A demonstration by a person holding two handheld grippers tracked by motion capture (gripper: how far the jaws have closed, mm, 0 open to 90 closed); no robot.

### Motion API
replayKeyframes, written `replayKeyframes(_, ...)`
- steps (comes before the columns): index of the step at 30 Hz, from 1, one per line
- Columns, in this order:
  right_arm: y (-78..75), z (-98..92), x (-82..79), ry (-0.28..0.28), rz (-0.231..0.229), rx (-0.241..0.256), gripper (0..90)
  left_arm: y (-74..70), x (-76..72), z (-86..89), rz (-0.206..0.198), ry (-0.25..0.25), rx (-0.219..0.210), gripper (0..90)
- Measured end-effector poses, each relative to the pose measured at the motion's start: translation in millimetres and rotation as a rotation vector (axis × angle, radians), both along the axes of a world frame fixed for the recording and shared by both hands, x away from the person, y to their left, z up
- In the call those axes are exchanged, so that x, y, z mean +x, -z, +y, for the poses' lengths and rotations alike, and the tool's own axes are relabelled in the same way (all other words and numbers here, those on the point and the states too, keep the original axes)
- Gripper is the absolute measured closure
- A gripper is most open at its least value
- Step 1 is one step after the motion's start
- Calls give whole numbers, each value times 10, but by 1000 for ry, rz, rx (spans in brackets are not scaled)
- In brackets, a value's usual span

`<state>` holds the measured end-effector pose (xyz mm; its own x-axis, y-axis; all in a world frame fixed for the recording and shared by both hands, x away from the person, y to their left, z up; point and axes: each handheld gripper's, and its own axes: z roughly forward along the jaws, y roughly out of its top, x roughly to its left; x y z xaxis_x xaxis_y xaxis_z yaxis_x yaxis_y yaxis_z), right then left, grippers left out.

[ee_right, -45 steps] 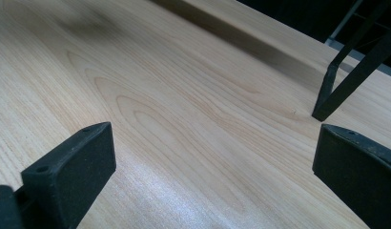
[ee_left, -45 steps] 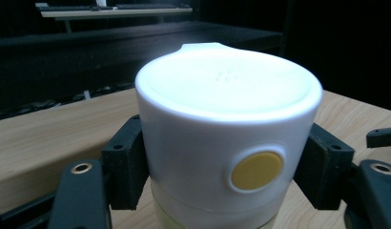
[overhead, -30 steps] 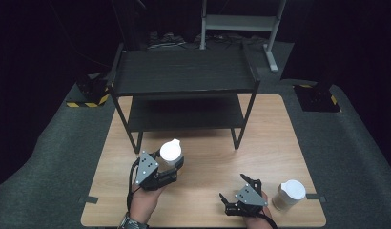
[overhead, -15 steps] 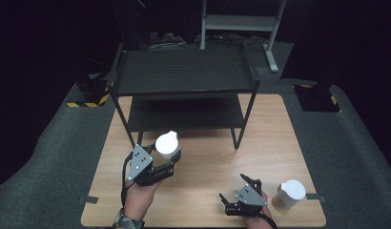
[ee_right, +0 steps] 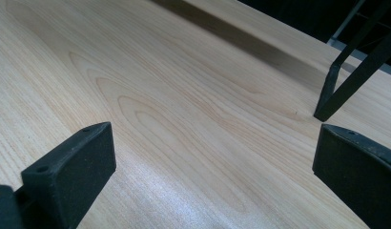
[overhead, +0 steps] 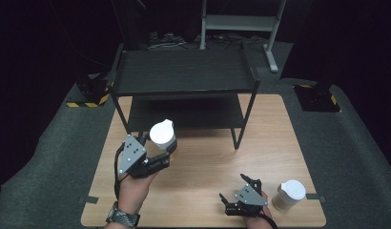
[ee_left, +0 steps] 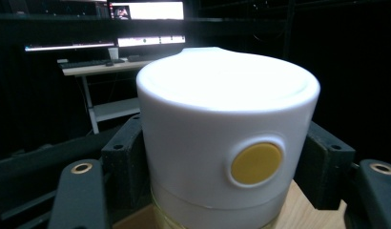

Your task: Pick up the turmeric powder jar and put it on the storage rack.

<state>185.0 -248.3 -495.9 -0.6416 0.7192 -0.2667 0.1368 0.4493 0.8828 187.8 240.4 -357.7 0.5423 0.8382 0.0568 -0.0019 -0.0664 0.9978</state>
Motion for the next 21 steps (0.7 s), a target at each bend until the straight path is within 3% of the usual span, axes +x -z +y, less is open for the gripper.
replayKeyframes(11,1,-3,0,-1,0,1,1,-363,42,8,-52,-5,21,307)
replayKeyframes(21,2,-4,1,-1,0,3,0,-604,83,41,-78,-22,10,307)
